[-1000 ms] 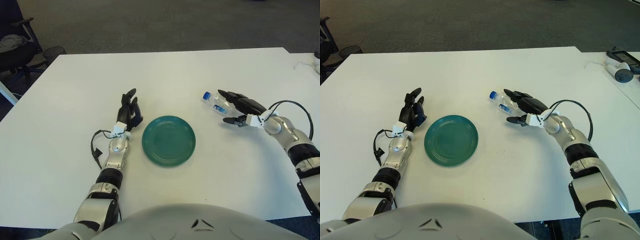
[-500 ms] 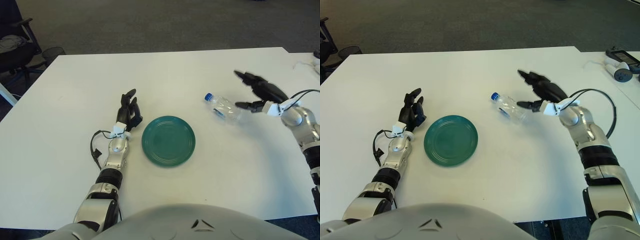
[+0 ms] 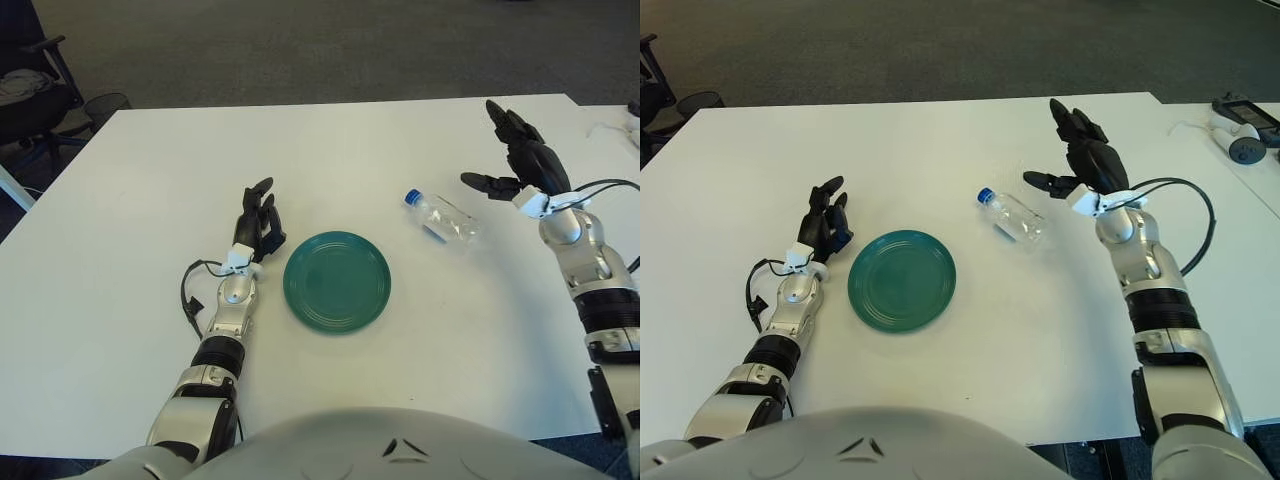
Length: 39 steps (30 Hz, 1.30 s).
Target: Put the bottle into the plate.
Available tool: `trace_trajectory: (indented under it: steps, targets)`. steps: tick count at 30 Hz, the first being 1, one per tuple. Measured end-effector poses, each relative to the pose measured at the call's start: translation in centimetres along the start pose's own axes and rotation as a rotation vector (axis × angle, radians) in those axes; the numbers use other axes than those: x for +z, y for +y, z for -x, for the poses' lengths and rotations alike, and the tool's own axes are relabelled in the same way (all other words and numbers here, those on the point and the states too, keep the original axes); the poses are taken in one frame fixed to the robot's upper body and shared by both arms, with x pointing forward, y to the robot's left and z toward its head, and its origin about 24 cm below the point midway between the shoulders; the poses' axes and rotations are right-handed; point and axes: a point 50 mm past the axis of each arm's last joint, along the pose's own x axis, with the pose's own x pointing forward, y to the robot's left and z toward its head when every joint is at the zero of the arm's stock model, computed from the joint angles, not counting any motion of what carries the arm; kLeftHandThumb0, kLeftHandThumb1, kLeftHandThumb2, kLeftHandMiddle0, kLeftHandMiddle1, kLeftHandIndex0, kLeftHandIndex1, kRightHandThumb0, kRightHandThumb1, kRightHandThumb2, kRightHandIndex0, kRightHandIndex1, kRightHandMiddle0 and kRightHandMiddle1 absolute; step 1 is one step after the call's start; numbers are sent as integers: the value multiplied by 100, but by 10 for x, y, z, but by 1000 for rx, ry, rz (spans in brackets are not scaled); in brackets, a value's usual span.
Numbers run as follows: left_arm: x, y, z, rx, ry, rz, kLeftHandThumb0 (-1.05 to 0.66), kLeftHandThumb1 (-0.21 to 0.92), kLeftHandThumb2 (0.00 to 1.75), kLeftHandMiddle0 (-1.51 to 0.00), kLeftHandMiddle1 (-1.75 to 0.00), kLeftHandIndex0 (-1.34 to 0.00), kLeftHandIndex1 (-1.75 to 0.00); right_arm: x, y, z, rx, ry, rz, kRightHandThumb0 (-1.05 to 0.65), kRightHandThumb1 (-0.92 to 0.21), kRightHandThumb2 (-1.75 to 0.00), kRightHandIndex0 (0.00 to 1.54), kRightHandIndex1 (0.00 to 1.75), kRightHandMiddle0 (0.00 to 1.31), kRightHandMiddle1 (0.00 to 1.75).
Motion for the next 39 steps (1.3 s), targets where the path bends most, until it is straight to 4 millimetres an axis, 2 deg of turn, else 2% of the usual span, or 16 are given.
trace_trajectory:
  steps: [10, 17, 28, 39]
  targets:
    - [1, 0, -1, 3, -6, 6, -85, 92, 93, -40, -2, 0, -82, 12, 2, -9, -15, 13, -27, -105, -92, -43, 0, 0, 1, 2]
    - [0, -1, -1, 2, -6, 6, -85, 92, 93, -39, -1, 0, -81, 15, 8, -13, 40, 82, -45, -105, -92, -48, 0, 0, 0, 1]
    - [1, -1, -1, 0, -8, 6, -86, 92, 95, -38, -1, 0, -78, 22, 29, -14, 226, 214, -133, -105, -92, -56, 0, 0, 0, 1]
    - [2, -2, -1, -9, -11, -2, -87, 92, 96, -38, -1, 0, -80, 31, 27, -8, 488, 327, -62, -105, -92, -52, 0, 0, 0, 0]
